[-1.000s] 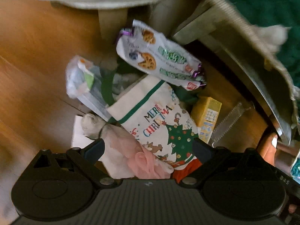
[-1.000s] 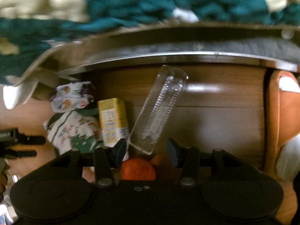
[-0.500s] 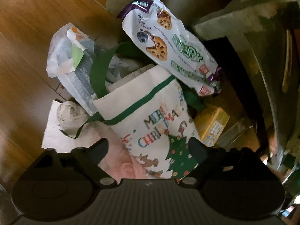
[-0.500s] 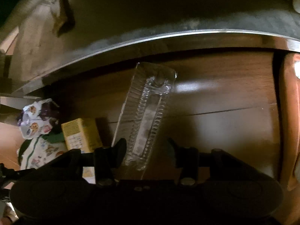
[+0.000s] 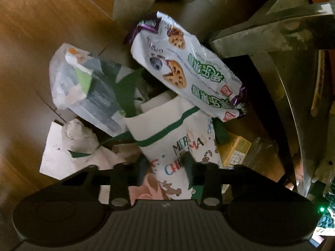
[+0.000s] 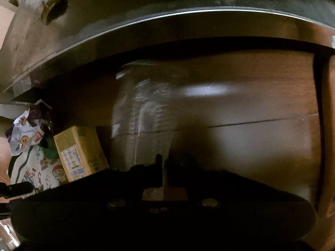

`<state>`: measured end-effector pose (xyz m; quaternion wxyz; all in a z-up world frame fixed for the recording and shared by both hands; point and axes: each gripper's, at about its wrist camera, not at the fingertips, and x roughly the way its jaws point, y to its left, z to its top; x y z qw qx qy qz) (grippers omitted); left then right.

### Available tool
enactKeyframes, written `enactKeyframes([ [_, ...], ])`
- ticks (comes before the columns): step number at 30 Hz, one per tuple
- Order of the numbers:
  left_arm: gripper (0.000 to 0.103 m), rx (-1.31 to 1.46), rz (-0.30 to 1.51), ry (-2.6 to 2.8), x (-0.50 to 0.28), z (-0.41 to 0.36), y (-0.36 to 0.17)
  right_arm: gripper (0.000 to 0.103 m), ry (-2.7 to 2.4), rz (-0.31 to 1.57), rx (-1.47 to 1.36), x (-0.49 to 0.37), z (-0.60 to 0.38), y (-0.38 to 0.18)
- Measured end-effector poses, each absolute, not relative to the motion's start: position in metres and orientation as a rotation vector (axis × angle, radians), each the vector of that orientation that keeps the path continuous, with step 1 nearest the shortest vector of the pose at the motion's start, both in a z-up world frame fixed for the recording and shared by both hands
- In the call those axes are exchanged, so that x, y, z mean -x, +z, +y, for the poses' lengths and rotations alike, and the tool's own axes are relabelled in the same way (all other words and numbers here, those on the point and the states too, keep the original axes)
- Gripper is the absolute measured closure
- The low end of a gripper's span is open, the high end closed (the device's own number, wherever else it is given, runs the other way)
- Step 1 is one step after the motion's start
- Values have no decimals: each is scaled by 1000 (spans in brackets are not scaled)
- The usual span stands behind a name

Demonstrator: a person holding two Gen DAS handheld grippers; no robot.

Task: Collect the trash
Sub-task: 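Lower the left tool to grasp the Christmas bag handle while the right tool grasps the clear tray, then lift the Christmas bag and clear tray up over the teal wastebasket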

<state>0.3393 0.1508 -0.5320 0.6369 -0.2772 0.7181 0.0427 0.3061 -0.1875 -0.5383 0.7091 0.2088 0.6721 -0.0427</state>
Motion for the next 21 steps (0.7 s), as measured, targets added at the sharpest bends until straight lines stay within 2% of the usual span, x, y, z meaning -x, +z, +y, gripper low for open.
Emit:
enactKeyframes([
  [6,90,601,1600,75,-340,152,-518,102,-94,1475,-428,-302,-189,-525],
  [13,94,419,1575,27,-343,141,-480,102,-46,1456,-359,-287,-187,-485],
  [21,95,219,1541,-75,-326,127,-409,102,44,1403,-276,-256,-185,-419],
])
